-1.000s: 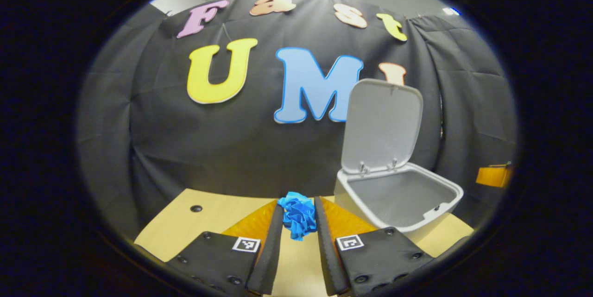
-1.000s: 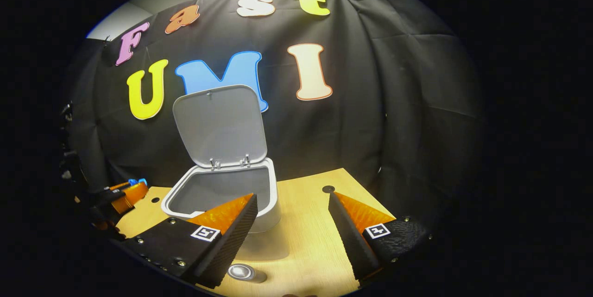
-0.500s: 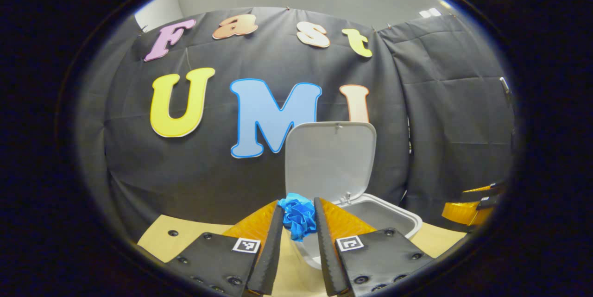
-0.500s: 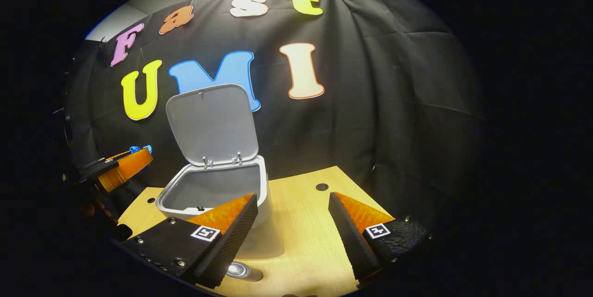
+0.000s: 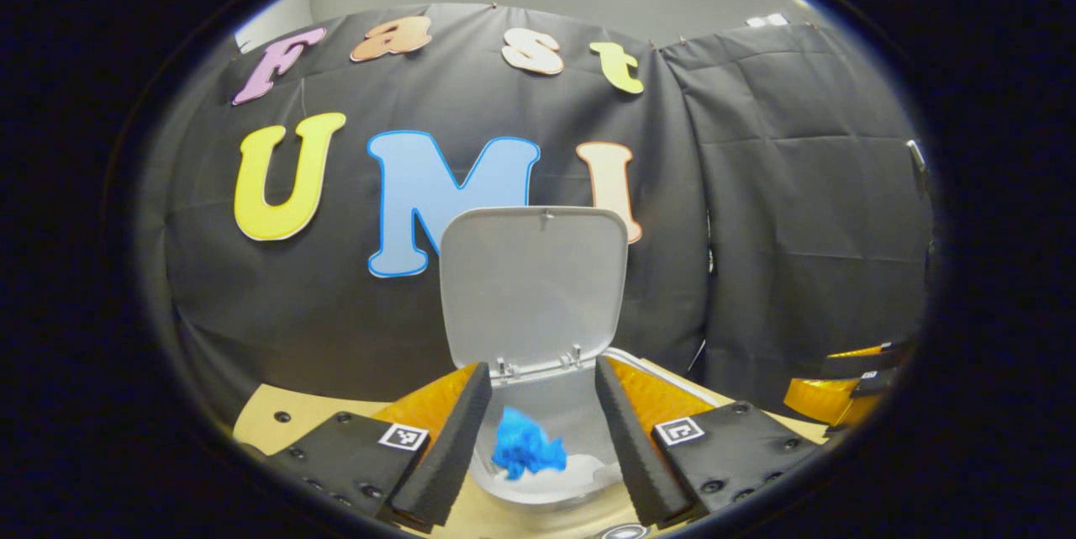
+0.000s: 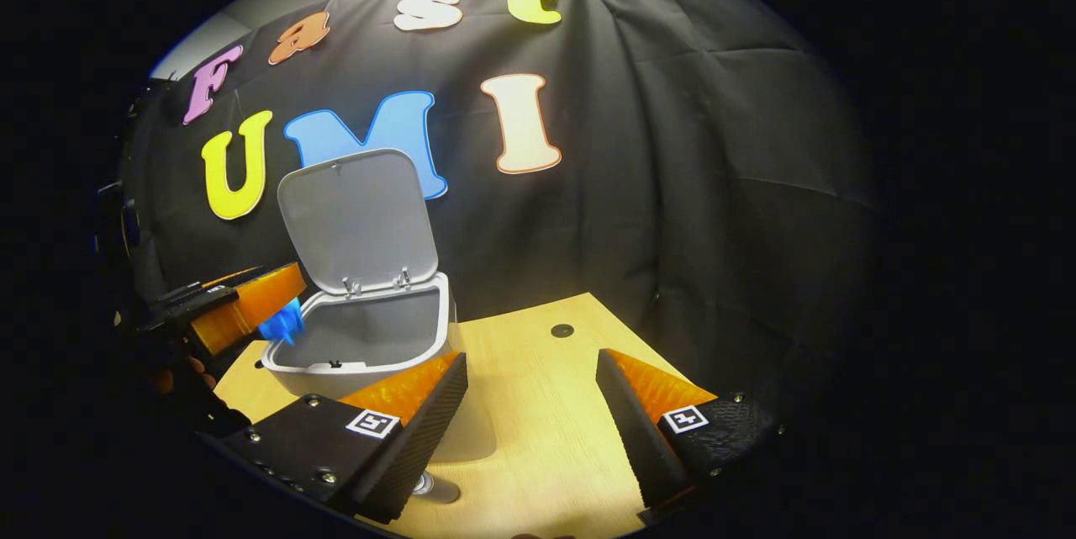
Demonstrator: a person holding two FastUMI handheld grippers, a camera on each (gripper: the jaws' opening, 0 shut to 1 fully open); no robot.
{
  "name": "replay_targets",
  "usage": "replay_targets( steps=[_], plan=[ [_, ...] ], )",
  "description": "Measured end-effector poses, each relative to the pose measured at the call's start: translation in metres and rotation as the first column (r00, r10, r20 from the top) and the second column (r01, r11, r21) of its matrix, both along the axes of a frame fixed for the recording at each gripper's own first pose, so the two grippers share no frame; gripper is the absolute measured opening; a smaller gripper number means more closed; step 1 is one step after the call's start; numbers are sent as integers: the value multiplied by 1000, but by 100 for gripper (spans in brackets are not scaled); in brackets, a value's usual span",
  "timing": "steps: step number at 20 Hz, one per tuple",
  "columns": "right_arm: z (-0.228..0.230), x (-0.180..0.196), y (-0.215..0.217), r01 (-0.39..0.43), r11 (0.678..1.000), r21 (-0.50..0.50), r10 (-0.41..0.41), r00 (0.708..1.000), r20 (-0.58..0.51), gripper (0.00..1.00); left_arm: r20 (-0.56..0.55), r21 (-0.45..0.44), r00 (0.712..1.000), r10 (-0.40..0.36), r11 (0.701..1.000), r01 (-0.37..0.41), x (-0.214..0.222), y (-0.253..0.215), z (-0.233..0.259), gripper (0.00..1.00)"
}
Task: Press the lid of the desktop garbage bin to open it, pick up the crumpled paper on the desktop and throw it into the bin, then pick up the pop can on the desktop and drop it into the bin, and finally close the garbage bin lid.
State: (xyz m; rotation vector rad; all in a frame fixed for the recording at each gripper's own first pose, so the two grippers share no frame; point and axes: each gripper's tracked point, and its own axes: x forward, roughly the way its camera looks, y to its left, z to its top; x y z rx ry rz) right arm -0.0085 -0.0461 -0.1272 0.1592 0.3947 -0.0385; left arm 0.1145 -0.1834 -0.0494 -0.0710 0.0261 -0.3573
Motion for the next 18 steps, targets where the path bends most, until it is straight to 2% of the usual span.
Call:
replay_targets(
  steps=[9,14,18],
  plan=[
    [-16,-7,21,-54,998,11,54,998,-29,98,-12,8,998,67,998,-67,2,31,-4,85],
    [-39,-16,60,-157,988,16,157,983,-90,98,-28,1,990,141,990,-141,3,66,-10,85],
    [-60,-24,96,-266,964,26,266,952,-152,98,-46,-3,979,198,980,-199,2,95,-17,85]
  ],
)
